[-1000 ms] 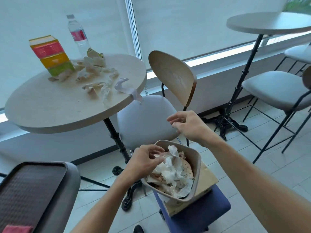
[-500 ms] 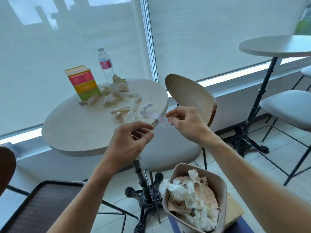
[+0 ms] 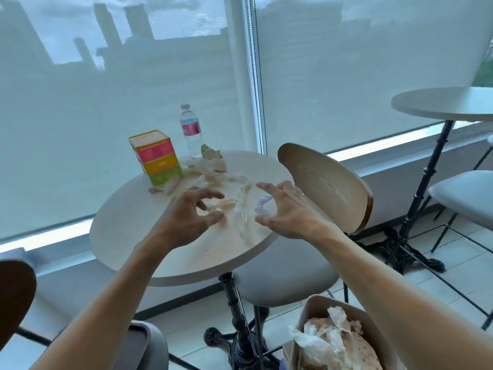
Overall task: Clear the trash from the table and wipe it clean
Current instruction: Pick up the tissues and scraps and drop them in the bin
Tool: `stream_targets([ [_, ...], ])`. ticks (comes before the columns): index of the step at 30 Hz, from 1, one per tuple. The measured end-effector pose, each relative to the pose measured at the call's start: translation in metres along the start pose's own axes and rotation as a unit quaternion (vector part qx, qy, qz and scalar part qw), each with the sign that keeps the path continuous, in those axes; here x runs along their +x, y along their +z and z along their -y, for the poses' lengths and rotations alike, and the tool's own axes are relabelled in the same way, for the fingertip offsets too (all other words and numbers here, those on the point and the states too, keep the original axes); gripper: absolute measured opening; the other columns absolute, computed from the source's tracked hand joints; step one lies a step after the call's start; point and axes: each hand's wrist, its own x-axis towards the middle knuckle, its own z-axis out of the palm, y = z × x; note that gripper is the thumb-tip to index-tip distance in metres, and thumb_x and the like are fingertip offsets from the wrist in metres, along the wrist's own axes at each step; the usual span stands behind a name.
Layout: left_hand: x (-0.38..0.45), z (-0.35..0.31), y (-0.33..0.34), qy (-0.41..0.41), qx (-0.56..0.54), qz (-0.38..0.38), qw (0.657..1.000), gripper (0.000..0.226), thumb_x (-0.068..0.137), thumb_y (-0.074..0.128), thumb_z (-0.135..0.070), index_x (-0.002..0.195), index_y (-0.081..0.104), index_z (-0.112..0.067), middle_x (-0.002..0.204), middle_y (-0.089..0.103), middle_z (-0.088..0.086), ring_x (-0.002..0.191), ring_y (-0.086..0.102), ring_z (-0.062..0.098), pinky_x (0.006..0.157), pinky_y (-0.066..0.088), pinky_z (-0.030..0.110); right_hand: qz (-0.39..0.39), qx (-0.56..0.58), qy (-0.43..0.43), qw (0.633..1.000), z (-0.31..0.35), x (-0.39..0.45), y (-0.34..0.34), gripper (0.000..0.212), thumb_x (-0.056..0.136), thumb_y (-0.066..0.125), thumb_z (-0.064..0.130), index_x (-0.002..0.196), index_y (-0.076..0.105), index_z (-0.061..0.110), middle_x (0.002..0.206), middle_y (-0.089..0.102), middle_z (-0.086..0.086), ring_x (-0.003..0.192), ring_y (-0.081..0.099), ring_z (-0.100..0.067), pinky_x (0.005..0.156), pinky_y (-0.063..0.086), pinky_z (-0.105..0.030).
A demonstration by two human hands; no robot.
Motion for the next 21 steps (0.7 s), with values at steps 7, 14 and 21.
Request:
stream_targets([
  [7,0.025,0.024,0.001,-0.004,0.069,0.125,0.99,0.058,0.081,0.075,-0.043,0.135,0.054,-0.034,0.137,0.049,-0.004,0.109,0.051,0.012,0.09,0.04,0.029,-0.001,-0.046,0.005,0.999,0.014,0.015,0.005,0.037,0.093,0.057,0.027,0.129,0.06,0.026,0.129,0.053,-0.006,0.124,0.046,-0.027,0.102,0.036,-0.034],
  [14,0.036,0.036,0.006,0.011,0.062,0.1,0.993,0.045,0.084,0.073,-0.038,0.126,0.064,-0.026,0.122,0.062,-0.003,0.094,0.057,0.008,0.079,0.04,0.027,-0.065,0.035,-0.014,0.997,0.016,0.016,0.003,0.016,0.091,0.063,0.025,0.106,0.067,0.02,0.097,0.064,-0.003,0.094,0.062,-0.023,0.079,0.048,-0.03],
  [21,0.038,0.04,0.014,0.02,0.017,0.027,0.999,0.021,0.085,0.071,-0.041,0.094,0.078,-0.023,0.084,0.07,-0.009,0.068,0.057,0.0,0.059,0.04,0.014,-0.121,0.116,-0.02,0.986,0.008,-0.007,-0.019,0.003,0.089,0.066,0.03,0.09,0.066,0.027,0.074,0.062,0.003,0.059,0.052,-0.007,0.049,0.038,-0.01],
])
